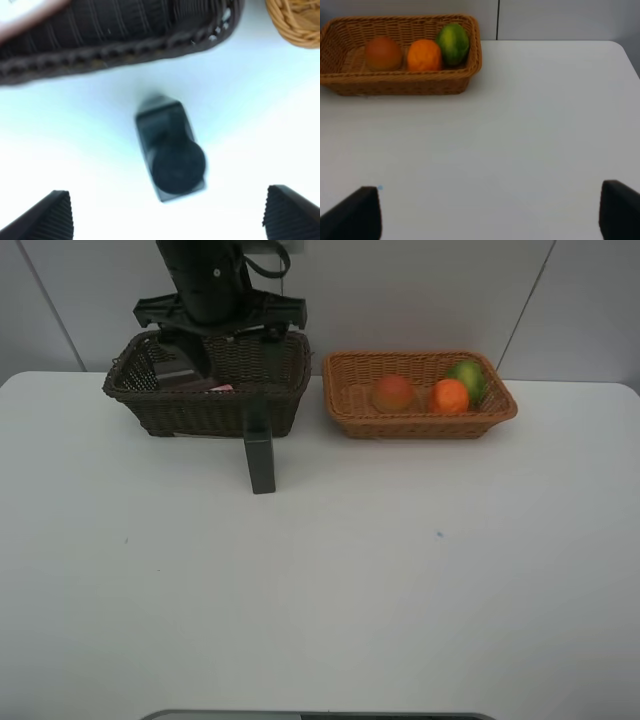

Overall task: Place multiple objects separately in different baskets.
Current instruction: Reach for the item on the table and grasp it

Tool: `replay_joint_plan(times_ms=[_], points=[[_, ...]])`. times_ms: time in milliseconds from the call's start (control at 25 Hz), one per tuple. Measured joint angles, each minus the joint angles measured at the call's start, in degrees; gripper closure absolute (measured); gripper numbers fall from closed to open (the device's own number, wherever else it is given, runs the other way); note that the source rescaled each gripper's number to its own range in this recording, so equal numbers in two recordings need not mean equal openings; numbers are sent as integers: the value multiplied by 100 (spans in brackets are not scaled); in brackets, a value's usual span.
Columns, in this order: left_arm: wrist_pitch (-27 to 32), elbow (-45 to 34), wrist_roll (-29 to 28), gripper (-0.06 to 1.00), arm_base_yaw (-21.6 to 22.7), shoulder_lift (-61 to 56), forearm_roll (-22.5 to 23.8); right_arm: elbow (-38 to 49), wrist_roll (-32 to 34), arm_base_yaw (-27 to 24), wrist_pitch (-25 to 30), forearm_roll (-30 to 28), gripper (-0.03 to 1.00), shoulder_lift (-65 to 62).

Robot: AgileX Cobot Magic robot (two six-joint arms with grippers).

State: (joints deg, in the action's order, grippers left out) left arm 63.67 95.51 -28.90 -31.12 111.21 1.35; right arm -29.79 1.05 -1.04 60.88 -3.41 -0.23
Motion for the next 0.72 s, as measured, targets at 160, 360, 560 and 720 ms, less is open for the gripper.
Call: replay_joint_plan(times_ms=[160, 360, 560, 720], points=[[34, 0, -767, -2, 0, 0, 0, 0, 0, 0, 0, 0, 7, 0], [34, 0, -895, -2, 0, 0, -34, 0, 0, 0, 0, 0, 7, 0], [34, 0, -931, -2, 0, 0, -28, 0, 0, 0, 0, 0, 7, 0], [27, 12, -943, -2, 0, 175, -28, 0, 0, 0, 0, 0, 7, 0]])
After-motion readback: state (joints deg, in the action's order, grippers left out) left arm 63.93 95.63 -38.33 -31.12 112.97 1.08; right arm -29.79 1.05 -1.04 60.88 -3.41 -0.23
